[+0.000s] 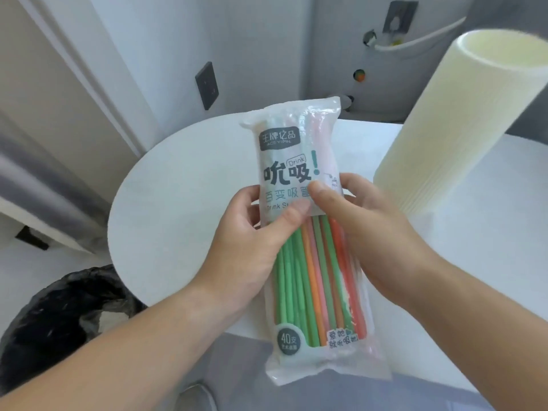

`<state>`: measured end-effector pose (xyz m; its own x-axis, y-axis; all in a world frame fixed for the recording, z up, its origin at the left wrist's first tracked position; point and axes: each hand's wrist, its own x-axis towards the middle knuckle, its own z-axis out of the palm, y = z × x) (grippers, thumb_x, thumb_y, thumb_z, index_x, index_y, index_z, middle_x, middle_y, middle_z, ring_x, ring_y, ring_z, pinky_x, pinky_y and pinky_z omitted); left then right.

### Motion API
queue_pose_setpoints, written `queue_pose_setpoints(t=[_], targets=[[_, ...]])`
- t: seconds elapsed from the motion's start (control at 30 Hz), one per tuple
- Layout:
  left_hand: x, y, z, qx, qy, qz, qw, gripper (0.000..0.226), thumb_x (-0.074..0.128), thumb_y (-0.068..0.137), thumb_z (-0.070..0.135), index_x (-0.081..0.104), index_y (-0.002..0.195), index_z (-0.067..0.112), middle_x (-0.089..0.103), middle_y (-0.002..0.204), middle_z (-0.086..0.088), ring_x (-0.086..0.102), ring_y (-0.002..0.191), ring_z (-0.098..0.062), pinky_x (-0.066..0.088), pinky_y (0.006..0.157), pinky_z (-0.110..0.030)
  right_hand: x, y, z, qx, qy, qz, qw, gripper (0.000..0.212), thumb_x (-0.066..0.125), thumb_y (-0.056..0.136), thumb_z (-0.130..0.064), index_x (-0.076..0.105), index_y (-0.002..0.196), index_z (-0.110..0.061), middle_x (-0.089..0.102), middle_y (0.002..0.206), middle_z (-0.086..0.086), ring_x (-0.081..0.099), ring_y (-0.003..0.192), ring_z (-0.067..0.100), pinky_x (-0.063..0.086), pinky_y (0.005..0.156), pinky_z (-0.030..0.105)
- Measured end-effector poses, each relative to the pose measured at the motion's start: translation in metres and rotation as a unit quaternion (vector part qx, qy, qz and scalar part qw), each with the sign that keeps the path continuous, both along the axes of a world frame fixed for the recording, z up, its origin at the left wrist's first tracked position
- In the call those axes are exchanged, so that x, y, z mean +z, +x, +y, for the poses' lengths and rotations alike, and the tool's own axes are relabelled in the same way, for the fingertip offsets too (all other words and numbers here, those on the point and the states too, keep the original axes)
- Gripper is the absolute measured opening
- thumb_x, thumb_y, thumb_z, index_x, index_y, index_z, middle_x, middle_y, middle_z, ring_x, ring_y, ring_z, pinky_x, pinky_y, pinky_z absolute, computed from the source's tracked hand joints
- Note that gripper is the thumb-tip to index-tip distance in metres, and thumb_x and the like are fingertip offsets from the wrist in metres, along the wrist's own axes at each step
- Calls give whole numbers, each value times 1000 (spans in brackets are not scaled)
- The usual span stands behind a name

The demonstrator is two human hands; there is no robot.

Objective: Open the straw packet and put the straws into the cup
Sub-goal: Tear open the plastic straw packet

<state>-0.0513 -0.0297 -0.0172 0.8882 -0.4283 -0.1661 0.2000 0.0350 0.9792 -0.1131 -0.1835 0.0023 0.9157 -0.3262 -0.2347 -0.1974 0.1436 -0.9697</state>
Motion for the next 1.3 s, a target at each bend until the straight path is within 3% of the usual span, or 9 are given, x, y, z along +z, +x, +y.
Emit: queue_pose_setpoints(t=[0.2, 0.5, 0.67, 0.8, 0.9, 1.0, 1.13, 1.23, 1.3], targets=[[28, -29, 3, -14, -5, -69, 998, 47, 78, 83, 51, 69, 117, 20, 81, 105, -4, 79, 95, -19, 63, 76, -27, 30, -38, 7, -2, -48, -46, 998, 40, 72, 88, -43, 68, 118, -17, 78, 109, 5, 75, 100, 24, 57, 94, 51], [80, -72, 23, -125, -12, -207, 970, 46, 78, 86, 48, 63, 122, 23, 82, 103, 6, 79, 95, -15, 61, 75, -24, 116, -91, 11, -160, -161, -233, 946, 74, 81, 78, -39, 40, 140, -30, 75, 110, -1, 74, 99, 13, 61, 82, 36], [107, -71, 32, -106, -4, -248, 963, 42, 74, 85, 49, 61, 122, 32, 79, 109, 10, 75, 104, -9, 57, 82, -24, 157, -108, 13, -158, -236, -285, 916, 29, 81, 78, -34, 65, 101, -30, 77, 86, 10, 74, 84, 33, 61, 72, 58], [126, -67, 30, 59, 94, -377, 920, 67, 74, 75, 65, 46, 132, 44, 50, 135, 20, 45, 132, -5, 37, 106, -28, 168, -113, 18, -198, -260, -334, 884, 20, 80, 80, -29, 61, 83, -21, 73, 81, 12, 73, 76, 35, 59, 65, 58], [138, -70, 18, 119, 81, -417, 897, 60, 71, 70, 63, 48, 123, 44, 47, 124, 19, 47, 125, -4, 41, 98, -21, 158, -110, 23, -223, -295, -346, 862, 26, 78, 82, -26, 53, 81, -22, 62, 65, -5, 60, 54, 11, 55, 51, 35], [139, -74, 7, 88, 53, -335, 937, 46, 78, 71, 59, 52, 106, 44, 55, 118, 15, 53, 108, 9, 43, 78, -8, 132, -106, 24, -197, -304, -333, 871, 30, 75, 87, -13, 47, 79, -23, 57, 62, -28, 49, 48, -3, 35, 46, 6], [119, -80, 4, 46, 14, -266, 963, 37, 86, 80, 41, 61, 106, 37, 67, 115, 9, 59, 98, 16, 43, 70, 1, 102, -105, 28, -120, -263, -302, 909, 27, 66, 92, -1, 52, 86, -23, 67, 77, -27, 59, 57, -5, 40, 51, 7], [111, -80, 8, 42, -14, -249, 967, 36, 88, 81, 29, 62, 106, 31, 71, 102, 20, 61, 94, 19, 44, 69, 0, 94, -107, 33, -60, -215, -313, 923, 15, 67, 93, -16, 63, 107, -20, 74, 102, -9, 71, 96, 7, 53, 73, 18], [108, -80, 11, 43, 0, -259, 965, 36, 89, 80, 29, 62, 104, 29, 69, 106, 19, 57, 95, 22, 42, 70, 2, 94, -110, 33, -37, -180, -310, 933, 20, 64, 92, -25, 67, 110, -19, 75, 107, -1, 70, 106, 15, 54, 81, 22]])
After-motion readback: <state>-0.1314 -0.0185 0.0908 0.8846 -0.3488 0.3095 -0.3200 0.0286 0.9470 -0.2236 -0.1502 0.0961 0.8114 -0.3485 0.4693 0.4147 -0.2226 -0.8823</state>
